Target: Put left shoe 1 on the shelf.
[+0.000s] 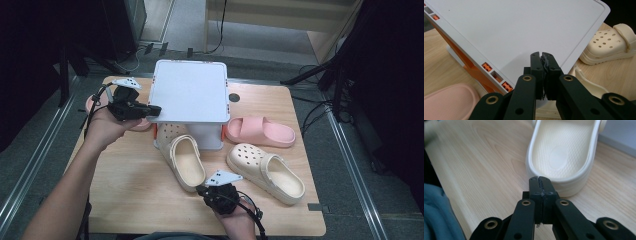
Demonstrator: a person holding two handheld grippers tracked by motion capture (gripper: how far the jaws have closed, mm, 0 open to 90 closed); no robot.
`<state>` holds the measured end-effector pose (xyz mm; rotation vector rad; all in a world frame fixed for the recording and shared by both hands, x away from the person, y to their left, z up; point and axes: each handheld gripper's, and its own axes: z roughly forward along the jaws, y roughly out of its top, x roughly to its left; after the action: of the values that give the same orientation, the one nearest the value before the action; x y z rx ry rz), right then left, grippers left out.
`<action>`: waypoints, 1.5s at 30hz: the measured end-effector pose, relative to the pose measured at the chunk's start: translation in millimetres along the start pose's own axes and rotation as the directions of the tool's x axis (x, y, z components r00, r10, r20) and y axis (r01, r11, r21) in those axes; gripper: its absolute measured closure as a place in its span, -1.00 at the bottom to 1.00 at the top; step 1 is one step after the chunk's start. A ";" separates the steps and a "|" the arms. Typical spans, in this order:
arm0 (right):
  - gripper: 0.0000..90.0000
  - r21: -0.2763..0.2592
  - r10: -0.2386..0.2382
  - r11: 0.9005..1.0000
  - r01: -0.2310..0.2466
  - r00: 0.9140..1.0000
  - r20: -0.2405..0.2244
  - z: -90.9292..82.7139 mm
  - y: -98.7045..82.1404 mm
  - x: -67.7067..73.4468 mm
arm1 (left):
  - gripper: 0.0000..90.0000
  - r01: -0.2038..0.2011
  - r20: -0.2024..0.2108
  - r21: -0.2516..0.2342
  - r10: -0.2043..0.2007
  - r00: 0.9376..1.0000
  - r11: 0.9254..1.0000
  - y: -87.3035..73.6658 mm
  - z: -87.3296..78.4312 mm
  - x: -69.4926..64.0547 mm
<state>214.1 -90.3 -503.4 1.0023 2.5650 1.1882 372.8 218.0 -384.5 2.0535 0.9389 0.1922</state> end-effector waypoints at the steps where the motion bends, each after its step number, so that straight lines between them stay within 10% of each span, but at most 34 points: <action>1: 1.00 0.008 -0.008 1.000 0.008 1.000 0.007 1.9 -1.7 -0.8 | 0.95 -0.001 -0.001 -0.001 0.001 1.000 1.000 -0.1 0.0 0.0; 30: 1.00 -0.017 -0.055 0.998 0.054 0.997 -0.050 39.6 28.7 17.7 | 0.99 -0.004 0.001 -0.006 0.004 1.000 1.000 -1.1 0.5 0.7; 45: 0.99 -0.012 -0.046 0.999 0.046 0.999 -0.024 76.5 67.7 -2.8 | 0.99 -0.002 0.008 -0.006 0.002 1.000 1.000 -0.9 1.1 0.1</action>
<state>280.4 -12.6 -506.8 0.9275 2.5822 1.2089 372.9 217.7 -385.9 2.0481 0.9308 0.1873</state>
